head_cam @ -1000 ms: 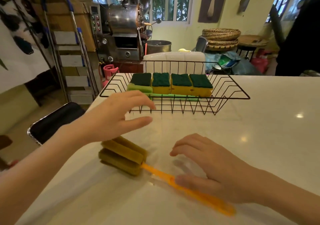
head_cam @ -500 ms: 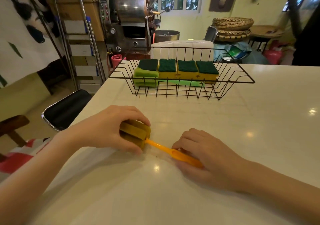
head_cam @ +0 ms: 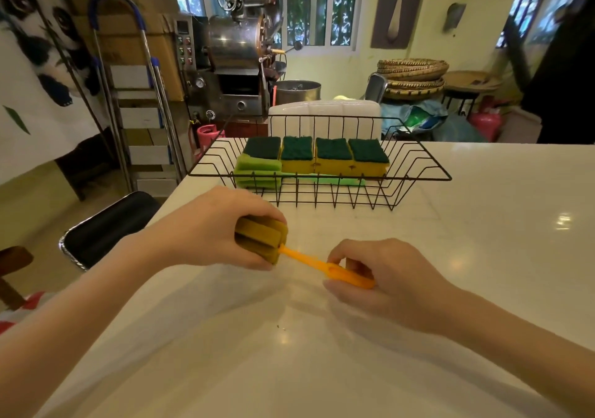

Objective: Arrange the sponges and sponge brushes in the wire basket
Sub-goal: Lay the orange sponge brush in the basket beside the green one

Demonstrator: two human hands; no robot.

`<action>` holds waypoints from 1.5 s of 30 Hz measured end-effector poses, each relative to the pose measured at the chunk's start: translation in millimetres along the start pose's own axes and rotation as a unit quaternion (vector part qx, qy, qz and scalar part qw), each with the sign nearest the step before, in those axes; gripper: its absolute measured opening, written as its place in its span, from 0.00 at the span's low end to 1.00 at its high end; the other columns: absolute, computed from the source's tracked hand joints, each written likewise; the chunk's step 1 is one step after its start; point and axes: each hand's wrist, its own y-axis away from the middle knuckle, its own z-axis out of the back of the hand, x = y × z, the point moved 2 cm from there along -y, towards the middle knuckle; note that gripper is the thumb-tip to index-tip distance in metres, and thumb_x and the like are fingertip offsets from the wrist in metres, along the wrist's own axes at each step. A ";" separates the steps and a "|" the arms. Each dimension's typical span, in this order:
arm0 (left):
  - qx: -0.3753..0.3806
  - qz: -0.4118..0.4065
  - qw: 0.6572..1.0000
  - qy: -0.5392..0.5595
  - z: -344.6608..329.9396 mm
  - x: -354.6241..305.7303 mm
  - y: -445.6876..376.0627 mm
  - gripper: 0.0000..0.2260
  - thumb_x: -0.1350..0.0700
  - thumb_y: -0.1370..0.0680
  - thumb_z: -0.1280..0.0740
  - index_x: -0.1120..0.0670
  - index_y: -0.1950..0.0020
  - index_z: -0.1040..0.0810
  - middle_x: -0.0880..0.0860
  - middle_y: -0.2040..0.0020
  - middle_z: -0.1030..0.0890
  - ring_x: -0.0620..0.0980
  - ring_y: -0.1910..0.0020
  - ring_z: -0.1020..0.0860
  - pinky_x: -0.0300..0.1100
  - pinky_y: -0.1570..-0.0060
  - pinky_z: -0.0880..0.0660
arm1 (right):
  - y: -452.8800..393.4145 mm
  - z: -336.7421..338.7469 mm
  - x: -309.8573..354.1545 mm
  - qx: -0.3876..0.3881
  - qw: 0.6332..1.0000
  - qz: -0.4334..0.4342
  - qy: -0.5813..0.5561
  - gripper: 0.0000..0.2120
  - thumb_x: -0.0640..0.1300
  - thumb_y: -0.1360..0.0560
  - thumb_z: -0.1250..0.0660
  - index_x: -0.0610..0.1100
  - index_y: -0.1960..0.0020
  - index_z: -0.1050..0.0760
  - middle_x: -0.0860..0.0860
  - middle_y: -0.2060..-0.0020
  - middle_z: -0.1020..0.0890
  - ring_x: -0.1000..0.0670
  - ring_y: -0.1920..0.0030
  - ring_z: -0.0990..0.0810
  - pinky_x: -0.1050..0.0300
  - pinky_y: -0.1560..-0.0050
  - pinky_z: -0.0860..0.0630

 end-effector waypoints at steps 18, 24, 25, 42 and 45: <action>0.009 0.036 0.930 0.365 37.8 -35.3 -91.9 0.23 0.42 0.30 0.35 0.46 0.36 0.30 0.43 0.41 0.22 0.41 0.44 0.23 0.39 0.42 0.26 | -81.7 90.0 -13.7 -0.204 0.846 -0.099 -0.482 0.05 0.47 0.25 0.38 0.50 0.50 0.27 0.52 0.64 0.16 0.56 0.66 0.19 0.59 0.65 0.19; -0.012 0.044 0.924 0.380 28.4 -32.3 -101.7 0.11 0.58 0.27 0.34 0.52 0.45 0.21 0.50 0.48 0.16 0.47 0.53 0.17 0.35 0.54 0.21 | -92.8 76.2 -24.6 -0.235 0.818 -0.083 -0.519 0.06 0.43 0.26 0.37 0.44 0.50 0.28 0.49 0.62 0.15 0.46 0.62 0.18 0.54 0.59 0.19; -0.025 0.052 0.922 0.382 28.5 -29.6 -102.5 0.10 0.59 0.27 0.34 0.53 0.47 0.21 0.50 0.51 0.16 0.47 0.55 0.17 0.36 0.55 0.20 | -93.6 74.6 -26.8 -0.239 0.816 -0.078 -0.521 0.04 0.41 0.26 0.36 0.44 0.51 0.28 0.49 0.63 0.15 0.47 0.63 0.18 0.56 0.61 0.18; -0.022 0.082 0.996 0.033 45.9 46.5 -131.5 0.12 0.57 0.29 0.31 0.51 0.46 0.21 0.49 0.56 0.19 0.47 0.57 0.23 0.41 0.50 0.26 | -105.2 111.8 -91.9 -0.060 0.994 -0.086 0.010 0.21 0.45 0.28 0.34 0.54 0.36 0.33 0.54 0.39 0.29 0.54 0.38 0.33 0.59 0.40 0.33; -0.010 0.077 0.997 0.011 40.7 54.7 -138.3 0.11 0.57 0.29 0.31 0.50 0.47 0.21 0.42 0.61 0.23 0.41 0.60 0.26 0.32 0.60 0.32 | -112.2 95.7 -113.9 0.005 0.991 -0.126 -0.046 0.23 0.47 0.29 0.32 0.52 0.36 0.34 0.52 0.44 0.28 0.51 0.43 0.28 0.59 0.47 0.28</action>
